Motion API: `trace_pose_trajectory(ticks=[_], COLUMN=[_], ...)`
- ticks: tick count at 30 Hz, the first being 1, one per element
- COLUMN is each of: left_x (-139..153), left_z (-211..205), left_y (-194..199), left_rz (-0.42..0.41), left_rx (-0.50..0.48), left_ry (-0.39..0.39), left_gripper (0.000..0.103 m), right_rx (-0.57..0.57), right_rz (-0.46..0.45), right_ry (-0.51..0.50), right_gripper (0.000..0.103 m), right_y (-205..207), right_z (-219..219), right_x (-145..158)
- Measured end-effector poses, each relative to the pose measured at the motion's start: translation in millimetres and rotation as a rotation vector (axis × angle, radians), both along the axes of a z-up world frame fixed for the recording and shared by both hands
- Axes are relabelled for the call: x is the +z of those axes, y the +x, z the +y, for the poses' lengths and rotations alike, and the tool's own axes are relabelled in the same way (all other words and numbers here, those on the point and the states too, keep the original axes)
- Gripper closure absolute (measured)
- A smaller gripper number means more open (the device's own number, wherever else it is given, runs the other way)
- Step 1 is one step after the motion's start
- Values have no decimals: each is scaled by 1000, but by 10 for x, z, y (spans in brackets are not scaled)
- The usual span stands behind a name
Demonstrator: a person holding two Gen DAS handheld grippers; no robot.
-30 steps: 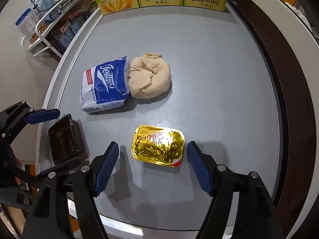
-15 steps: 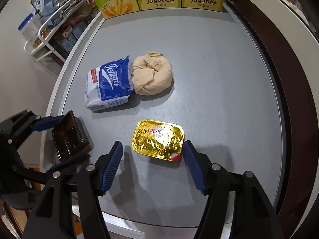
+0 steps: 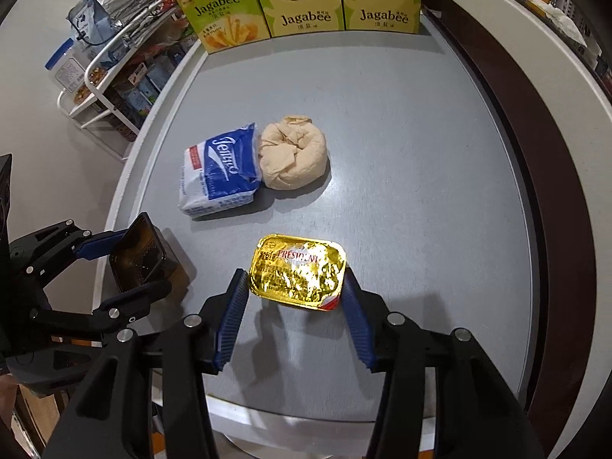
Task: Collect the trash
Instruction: 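Carry the brown tray and butter tray down over the white bin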
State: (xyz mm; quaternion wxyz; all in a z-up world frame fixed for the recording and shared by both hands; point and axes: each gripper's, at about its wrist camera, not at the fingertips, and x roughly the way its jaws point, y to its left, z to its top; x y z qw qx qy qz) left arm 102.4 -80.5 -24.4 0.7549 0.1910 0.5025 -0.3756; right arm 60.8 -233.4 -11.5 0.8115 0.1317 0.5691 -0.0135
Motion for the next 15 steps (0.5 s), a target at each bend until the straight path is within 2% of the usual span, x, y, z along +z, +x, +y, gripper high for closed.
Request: trace_pose_trajectory(ticks=[15], left_x=[331], left_z=[108], left_y=[-387], left_rz=[-37], left_rx=[119], left_ry=[-77], left_gripper=[46], right_rx=[53], right_rz=[-71], right_ry=[44], right_gripper=[55], right_y=[-407], right_z=[25], right_x=[387])
